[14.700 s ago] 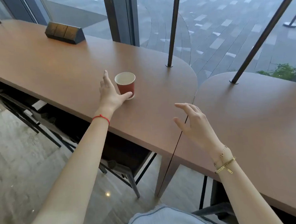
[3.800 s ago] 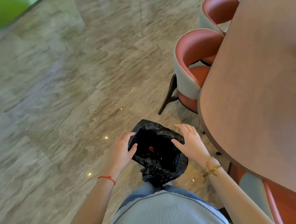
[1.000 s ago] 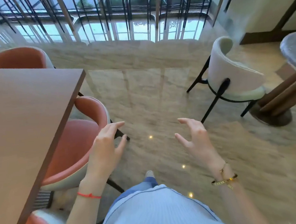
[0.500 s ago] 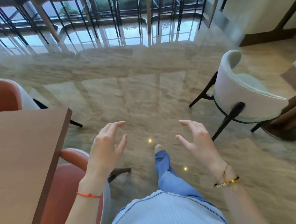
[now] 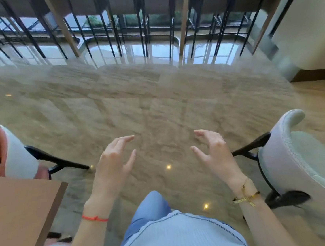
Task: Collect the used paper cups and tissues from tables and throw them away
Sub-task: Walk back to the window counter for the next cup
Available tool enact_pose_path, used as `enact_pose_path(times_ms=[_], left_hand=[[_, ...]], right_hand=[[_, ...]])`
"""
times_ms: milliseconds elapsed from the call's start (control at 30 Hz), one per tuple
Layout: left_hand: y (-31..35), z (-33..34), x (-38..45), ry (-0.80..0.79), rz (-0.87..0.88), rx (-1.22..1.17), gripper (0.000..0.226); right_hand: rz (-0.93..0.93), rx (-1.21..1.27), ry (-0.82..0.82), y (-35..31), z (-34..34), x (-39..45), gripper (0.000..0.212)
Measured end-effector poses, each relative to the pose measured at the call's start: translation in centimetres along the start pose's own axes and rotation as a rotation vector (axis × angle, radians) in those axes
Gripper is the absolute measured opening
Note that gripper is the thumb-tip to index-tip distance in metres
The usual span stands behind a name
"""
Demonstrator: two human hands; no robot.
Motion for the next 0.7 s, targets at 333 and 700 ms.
enact_pose_path(times_ms=[333, 700], left_hand=[[-4.2, 0.0, 22.2, -0.014, -0.001, -0.006, 0.036], [-5.7, -3.8, 50.5, -0.044, 0.122, 0.051, 0.037]], right_hand=[[0.026, 0.010, -0.004, 4.5, -1.7, 20.9, 0.043], [0.053, 0.045, 0.102, 6.2, -8.8, 47.2, 0.042]])
Point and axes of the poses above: each hand's wrist, its own x-axis towards the middle knuckle, its own z-axis out of the palm, y = z × x, the point moved 8 cm from there along x, towards the middle knuckle, and after that the axes turned 13 degrees about -y, right-handed, at the moved point
